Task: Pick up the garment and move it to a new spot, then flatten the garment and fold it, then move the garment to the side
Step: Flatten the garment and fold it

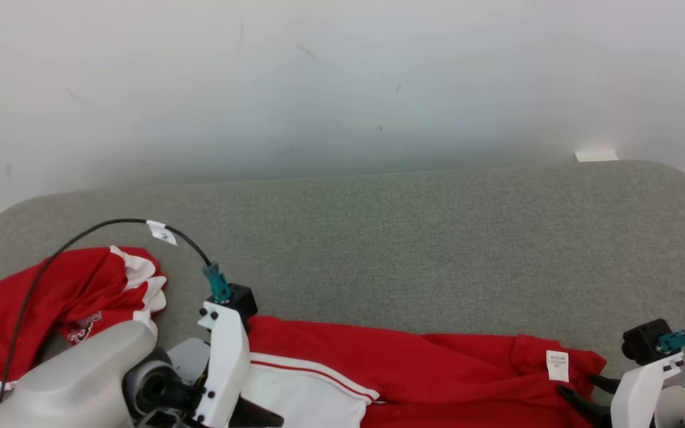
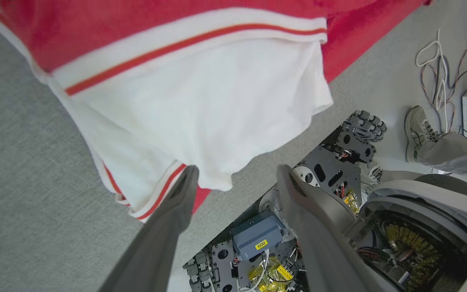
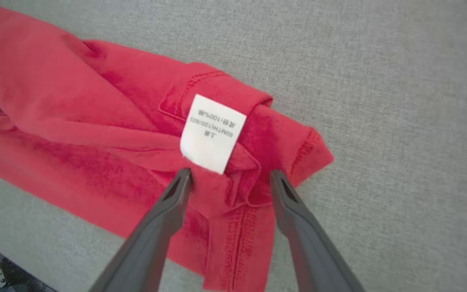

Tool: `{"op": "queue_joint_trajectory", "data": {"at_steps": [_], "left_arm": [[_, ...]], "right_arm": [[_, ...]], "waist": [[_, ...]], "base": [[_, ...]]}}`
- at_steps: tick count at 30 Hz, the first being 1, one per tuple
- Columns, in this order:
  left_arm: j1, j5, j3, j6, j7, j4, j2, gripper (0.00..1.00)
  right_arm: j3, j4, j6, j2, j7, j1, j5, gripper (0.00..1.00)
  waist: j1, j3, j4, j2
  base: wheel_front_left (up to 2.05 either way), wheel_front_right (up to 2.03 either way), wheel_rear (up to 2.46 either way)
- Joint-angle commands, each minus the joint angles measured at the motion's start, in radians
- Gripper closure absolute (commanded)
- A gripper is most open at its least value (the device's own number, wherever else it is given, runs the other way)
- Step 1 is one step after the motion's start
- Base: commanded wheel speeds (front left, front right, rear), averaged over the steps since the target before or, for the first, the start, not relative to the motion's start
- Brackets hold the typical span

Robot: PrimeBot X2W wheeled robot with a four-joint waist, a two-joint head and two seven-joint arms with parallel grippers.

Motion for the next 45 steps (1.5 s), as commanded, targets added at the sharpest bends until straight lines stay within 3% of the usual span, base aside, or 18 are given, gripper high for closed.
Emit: {"op": "queue_joint_trajectory", "data": {"at_steps": [1,8,13,17,21,26,29,31,32,35,40,45], "left_arm": [[0.015,0.006,0.011,-0.005,-0.019,-0.001,0.007,0.00],[0.003,0.079,0.074,-0.009,-0.215,-0.016,0.017,0.00],[0.033,0.147,0.140,0.024,-0.432,-0.043,0.032,0.00],[0.072,0.215,0.210,0.089,-0.661,-0.076,0.045,0.00],[0.147,0.263,0.284,0.183,-0.892,-0.112,0.063,0.00],[0.264,0.332,0.338,0.326,-1.105,-0.167,0.046,0.00],[0.343,0.381,0.387,0.394,-1.136,-0.200,0.021,0.00],[0.394,0.428,0.474,0.427,-1.140,-0.234,-0.018,0.00],[0.394,0.428,0.474,0.427,-1.140,-0.234,-0.018,0.00],[0.512,0.547,0.595,0.451,-1.139,-0.268,-0.079,0.00],[0.681,0.748,0.774,0.437,-1.140,-0.303,-0.208,0.00],[0.793,0.867,0.913,0.363,-1.140,-0.286,-0.346,0.00]], "right_arm": [[-0.005,-0.013,-0.003,-0.018,0.006,0.013,0.018,0.00],[-0.099,-0.086,-0.003,-0.083,-0.108,0.016,0.062,0.00],[-0.210,-0.130,-0.003,-0.121,-0.273,0.029,0.049,0.00],[-0.338,-0.123,-0.003,-0.116,-0.406,0.058,0.009,0.00],[-0.527,-0.101,-0.003,-0.070,-0.432,0.119,-0.088,0.00],[-0.884,-0.157,-0.003,0.086,-0.433,0.293,-0.322,0.00],[-1.042,-0.243,-0.003,0.200,-0.433,0.411,-0.464,0.00],[-1.102,-0.296,-0.003,0.271,-0.433,0.477,-0.535,0.00],[-1.102,-0.296,-0.003,0.271,-0.433,0.477,-0.535,0.00],[-1.164,-0.346,-0.003,0.354,-0.433,0.554,-0.620,0.00],[-1.195,-0.350,-0.003,0.435,-0.433,0.627,-0.705,0.00],[-1.192,-0.302,-0.003,0.456,-0.416,0.639,-0.739,0.00]], "waist": [[0.0001,-0.007,0.000,-0.0001],[0.0001,-0.021,0.004,-0.0001],[0.0001,-0.025,0.006,-0.0001],[0.0001,-0.024,0.010,-0.0001],[0.0001,-0.016,0.018,-0.0001],[0.0001,-0.006,0.037,-0.0001],[0.0001,-0.001,0.050,-0.0001],[0.0001,0.003,0.057,-0.0001],[0.0001,0.003,0.057,-0.0001],[0.0001,0.004,0.067,-0.0001],[0.0001,0.013,0.068,-0.0001],[0.0001,0.036,0.057,-0.0001]], "base": [[0.00,0.00,0.00],[0.00,0.00,0.00],[0.00,0.00,0.00],[0.00,0.00,0.00],[0.00,0.00,0.00],[0.00,0.00,0.00],[0.00,0.00,0.00],[0.00,0.00,0.00],[0.00,0.00,0.00],[0.00,0.00,0.00],[0.00,0.00,0.00],[0.00,0.00,0.00]]}}
